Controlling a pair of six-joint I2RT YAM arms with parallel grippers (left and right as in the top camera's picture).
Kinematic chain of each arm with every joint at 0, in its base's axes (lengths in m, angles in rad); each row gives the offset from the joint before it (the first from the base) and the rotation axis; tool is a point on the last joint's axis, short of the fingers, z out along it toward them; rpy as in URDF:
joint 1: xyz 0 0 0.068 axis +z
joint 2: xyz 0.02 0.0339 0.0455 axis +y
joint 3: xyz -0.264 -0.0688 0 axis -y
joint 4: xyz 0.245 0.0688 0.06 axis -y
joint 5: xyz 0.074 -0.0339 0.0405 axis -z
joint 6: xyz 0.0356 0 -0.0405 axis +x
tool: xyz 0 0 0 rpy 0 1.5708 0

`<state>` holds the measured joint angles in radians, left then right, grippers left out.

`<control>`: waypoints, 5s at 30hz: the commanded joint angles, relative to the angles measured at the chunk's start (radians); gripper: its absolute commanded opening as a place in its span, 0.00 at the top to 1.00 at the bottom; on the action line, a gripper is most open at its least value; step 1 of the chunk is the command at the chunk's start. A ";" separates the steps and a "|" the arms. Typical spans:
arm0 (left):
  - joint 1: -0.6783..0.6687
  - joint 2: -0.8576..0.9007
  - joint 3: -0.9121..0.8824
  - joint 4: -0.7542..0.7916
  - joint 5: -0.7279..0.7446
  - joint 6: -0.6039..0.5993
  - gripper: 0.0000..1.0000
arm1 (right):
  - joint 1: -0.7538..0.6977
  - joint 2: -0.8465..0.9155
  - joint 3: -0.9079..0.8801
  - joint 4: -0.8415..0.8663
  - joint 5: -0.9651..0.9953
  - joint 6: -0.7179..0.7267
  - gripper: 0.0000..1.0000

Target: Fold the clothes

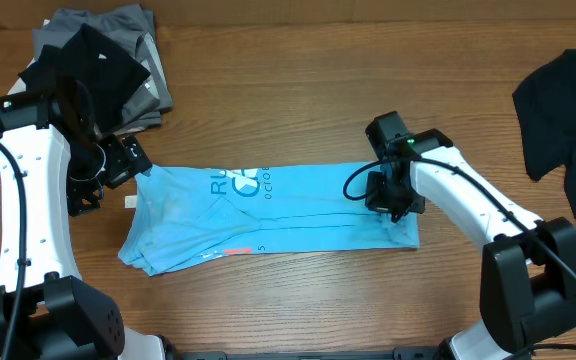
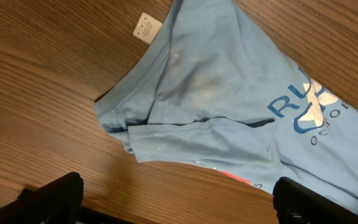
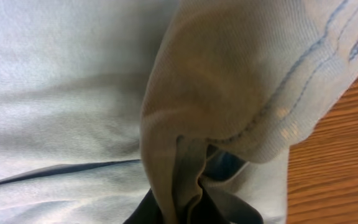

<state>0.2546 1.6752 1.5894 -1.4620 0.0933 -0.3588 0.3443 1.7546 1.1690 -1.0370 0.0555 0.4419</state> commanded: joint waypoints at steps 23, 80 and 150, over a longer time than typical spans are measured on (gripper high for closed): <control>-0.009 -0.015 -0.007 0.000 0.007 0.023 0.00 | -0.078 -0.032 0.166 -0.089 -0.031 0.022 0.00; -0.021 -0.015 -0.007 -0.006 0.008 0.023 0.00 | -0.260 0.071 0.005 0.295 -0.558 -0.066 0.88; -0.021 -0.015 -0.007 -0.003 0.008 0.023 0.00 | -0.193 0.033 0.002 0.058 -0.212 -0.093 0.96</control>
<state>0.2417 1.6752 1.5879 -1.4696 0.0933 -0.3565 0.1463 1.7855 1.2304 -1.0172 -0.1307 0.3332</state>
